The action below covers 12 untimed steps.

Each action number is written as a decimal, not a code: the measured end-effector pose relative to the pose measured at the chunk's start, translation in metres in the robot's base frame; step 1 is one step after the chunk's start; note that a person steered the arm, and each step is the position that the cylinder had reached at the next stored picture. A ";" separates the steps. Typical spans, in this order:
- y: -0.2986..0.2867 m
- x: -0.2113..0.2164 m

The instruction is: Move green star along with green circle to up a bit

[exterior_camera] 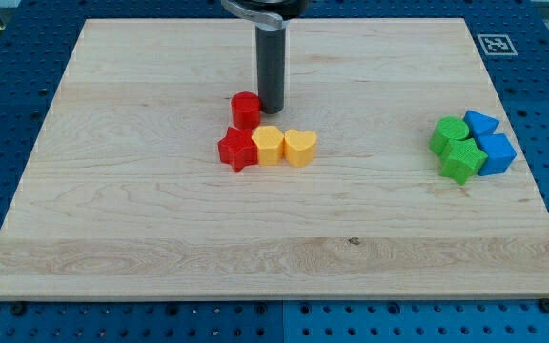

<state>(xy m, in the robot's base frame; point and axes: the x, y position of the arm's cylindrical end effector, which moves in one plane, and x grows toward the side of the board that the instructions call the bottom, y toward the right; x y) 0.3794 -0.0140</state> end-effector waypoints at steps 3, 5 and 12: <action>0.001 0.000; 0.113 -0.039; 0.325 0.087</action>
<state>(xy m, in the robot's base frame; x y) 0.4663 0.3114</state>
